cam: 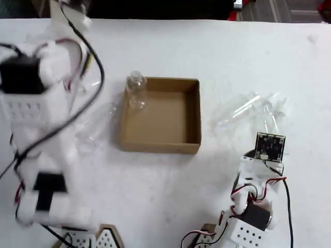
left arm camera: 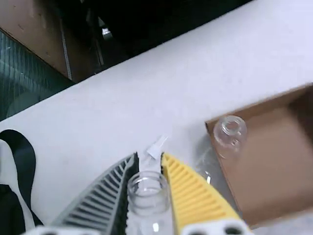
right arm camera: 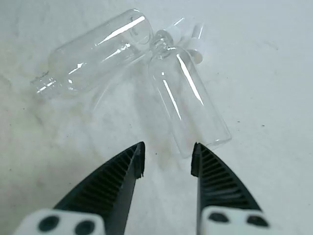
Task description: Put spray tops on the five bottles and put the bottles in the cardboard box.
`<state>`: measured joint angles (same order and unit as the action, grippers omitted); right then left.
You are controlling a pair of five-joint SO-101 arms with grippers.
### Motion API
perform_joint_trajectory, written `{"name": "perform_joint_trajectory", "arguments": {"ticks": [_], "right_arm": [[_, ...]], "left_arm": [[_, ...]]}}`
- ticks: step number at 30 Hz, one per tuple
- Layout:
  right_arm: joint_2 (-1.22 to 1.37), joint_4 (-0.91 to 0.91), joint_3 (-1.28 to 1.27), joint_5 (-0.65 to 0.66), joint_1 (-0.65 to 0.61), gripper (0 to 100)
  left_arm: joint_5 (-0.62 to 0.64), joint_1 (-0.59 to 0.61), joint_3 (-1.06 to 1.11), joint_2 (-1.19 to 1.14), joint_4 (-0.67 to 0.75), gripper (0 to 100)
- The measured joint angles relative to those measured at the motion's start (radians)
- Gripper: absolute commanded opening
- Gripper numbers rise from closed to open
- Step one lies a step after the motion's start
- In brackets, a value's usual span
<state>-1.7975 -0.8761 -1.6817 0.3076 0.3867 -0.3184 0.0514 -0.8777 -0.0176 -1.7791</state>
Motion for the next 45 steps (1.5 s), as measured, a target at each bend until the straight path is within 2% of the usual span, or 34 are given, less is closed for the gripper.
{"name": "perform_joint_trajectory", "arguments": {"ticks": [2, 4, 9, 14, 16, 21, 26, 31, 39, 45], "right_arm": [[0.000, 0.000, 0.000, 0.000, 0.000, 14.2], [0.000, 0.000, 0.000, 0.000, 0.000, 14.2], [0.000, 0.000, 0.000, 0.000, 0.000, 14.2], [0.000, 0.000, 0.000, 0.000, 0.000, 14.2], [0.000, 0.000, 0.000, 0.000, 0.000, 14.2], [0.000, 0.000, 0.000, 0.000, 0.000, 14.2], [0.000, 0.000, 0.000, 0.000, 0.000, 14.2], [0.000, 0.000, 0.000, 0.000, 0.000, 14.2], [0.000, 0.000, 0.000, 0.000, 0.000, 14.2], [0.000, 0.000, 0.000, 0.000, 0.000, 14.2]], "left_arm": [[0.000, -0.038, 0.196, 0.157, 0.028, 2], [0.002, -0.052, 0.399, 0.302, 0.118, 2], [0.002, -0.060, 0.933, 0.629, 0.502, 2], [0.014, -0.143, 1.415, 0.942, 0.876, 2], [0.074, -0.178, 1.568, 1.060, 1.017, 2], [0.348, -0.230, 1.823, 1.209, 1.318, 2], [0.505, -0.308, 1.912, 1.192, 1.493, 2], [0.523, -0.358, 1.969, 1.028, 1.783, 2], [0.523, -0.367, 1.970, 0.569, 2.295, 2], [0.523, -0.367, 1.847, 0.242, 2.400, 2]]}}
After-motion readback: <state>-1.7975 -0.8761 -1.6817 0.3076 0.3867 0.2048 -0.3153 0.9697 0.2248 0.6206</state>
